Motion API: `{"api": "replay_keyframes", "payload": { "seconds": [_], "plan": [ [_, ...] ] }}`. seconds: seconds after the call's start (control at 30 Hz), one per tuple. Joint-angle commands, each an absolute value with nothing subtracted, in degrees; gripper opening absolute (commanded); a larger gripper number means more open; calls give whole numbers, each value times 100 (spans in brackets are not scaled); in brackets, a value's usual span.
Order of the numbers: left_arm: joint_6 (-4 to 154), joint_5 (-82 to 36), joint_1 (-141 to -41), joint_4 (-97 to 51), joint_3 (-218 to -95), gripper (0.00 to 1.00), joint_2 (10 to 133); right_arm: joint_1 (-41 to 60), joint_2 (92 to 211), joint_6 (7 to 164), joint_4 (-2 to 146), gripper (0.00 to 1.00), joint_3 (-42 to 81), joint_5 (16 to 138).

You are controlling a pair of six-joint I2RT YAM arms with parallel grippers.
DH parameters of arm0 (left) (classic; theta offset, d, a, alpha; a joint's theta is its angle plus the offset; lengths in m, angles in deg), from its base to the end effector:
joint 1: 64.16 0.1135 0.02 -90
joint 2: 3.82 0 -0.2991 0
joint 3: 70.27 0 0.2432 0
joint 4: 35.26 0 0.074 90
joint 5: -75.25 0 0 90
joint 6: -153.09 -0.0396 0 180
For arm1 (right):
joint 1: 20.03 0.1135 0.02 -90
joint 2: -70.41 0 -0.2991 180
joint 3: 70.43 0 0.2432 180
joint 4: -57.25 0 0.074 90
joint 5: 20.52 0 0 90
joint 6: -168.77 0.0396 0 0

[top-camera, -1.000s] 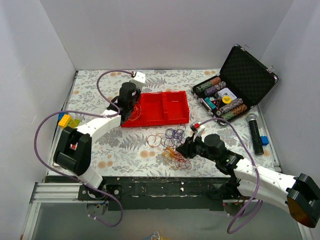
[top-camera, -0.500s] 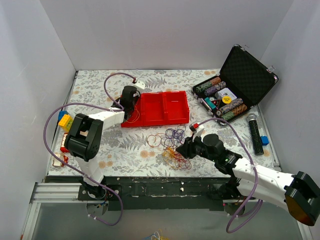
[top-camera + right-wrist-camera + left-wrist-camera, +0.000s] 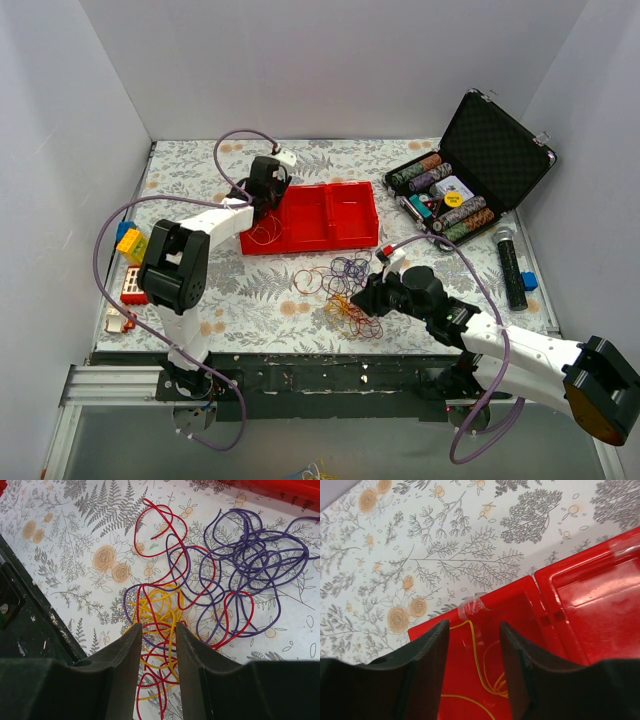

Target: Untangle the cables

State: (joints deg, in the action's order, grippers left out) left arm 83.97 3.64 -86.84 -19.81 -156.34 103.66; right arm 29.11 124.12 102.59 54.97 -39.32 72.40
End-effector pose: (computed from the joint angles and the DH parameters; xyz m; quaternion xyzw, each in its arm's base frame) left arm 0.3974 -0.1526 0.2431 -0.0576 0.8839 -0.0311 0.4631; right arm 0.1123 0.1329 0.2217 -0.1940 0.7973 0.3564 0.4468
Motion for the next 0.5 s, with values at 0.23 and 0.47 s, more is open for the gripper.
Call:
{"api": "replay_keyframes", "payload": {
  "seconds": [0.23, 0.47],
  "plan": [
    [8550, -472, -8683, -235, -16295, 89, 9226, 2884, 12253, 10259, 5255, 41, -3707, 7141],
    [8604, -1463, -8727, 282, -16076, 58, 8664, 2884, 12183, 10277, 5289, 41, -3707, 7124]
  ]
}}
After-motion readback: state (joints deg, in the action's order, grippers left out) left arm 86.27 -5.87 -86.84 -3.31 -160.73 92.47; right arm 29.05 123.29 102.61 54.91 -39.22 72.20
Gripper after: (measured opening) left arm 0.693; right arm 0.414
